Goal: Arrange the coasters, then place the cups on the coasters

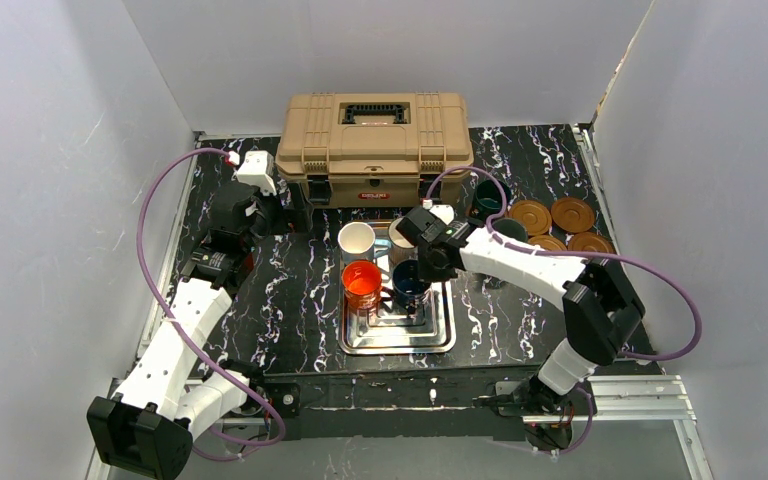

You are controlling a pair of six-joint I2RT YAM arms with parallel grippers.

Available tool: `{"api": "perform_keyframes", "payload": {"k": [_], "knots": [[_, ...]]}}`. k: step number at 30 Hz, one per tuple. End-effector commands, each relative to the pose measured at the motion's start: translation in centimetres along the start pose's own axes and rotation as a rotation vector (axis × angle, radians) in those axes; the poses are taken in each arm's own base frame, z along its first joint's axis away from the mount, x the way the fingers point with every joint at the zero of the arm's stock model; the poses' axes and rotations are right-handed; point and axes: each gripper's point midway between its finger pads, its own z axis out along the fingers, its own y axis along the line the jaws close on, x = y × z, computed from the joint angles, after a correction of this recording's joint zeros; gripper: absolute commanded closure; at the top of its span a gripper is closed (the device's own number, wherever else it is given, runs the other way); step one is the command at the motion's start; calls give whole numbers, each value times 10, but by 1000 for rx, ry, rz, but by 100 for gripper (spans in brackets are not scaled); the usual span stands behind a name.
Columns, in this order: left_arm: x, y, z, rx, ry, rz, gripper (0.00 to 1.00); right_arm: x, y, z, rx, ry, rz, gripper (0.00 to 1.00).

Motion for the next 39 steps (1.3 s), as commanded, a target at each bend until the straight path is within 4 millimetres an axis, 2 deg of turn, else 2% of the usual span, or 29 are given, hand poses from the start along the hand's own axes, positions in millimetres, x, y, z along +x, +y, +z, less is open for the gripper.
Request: {"api": "perform_keyframes", "payload": {"k": [1,6,10,15,18,22,27,33,39], "knots": [[-1,-3,-3,12,-10,1,2,-9,0,-37,-46,-33,30,99],[-2,-2,-4,10,-12,0,2,-14,1,-67,-117,-53,41,99],[-2,-3,-4,14,-14,-1,2,-32,-1,-102,-174,-138,62,99],[-3,-4,-5,17,-17,-4,2,-71,-32,-145,-68,-293,51,99],[-2,-4,-5,19,-15,-5,2,-98,-59,-157,-12,-341,68,99],[-3,-3,-6,13,-19,-1,2,-134,-89,-163,-26,-363,120,99],[-3,-1,-6,5,-21,2,2,-174,-139,-161,15,-410,200,99],[-3,-1,-6,3,-20,5,2,-211,-186,-145,-30,-438,305,99],[-5,0,-7,0,-28,9,2,-230,-253,-113,-10,-443,384,99]]}}
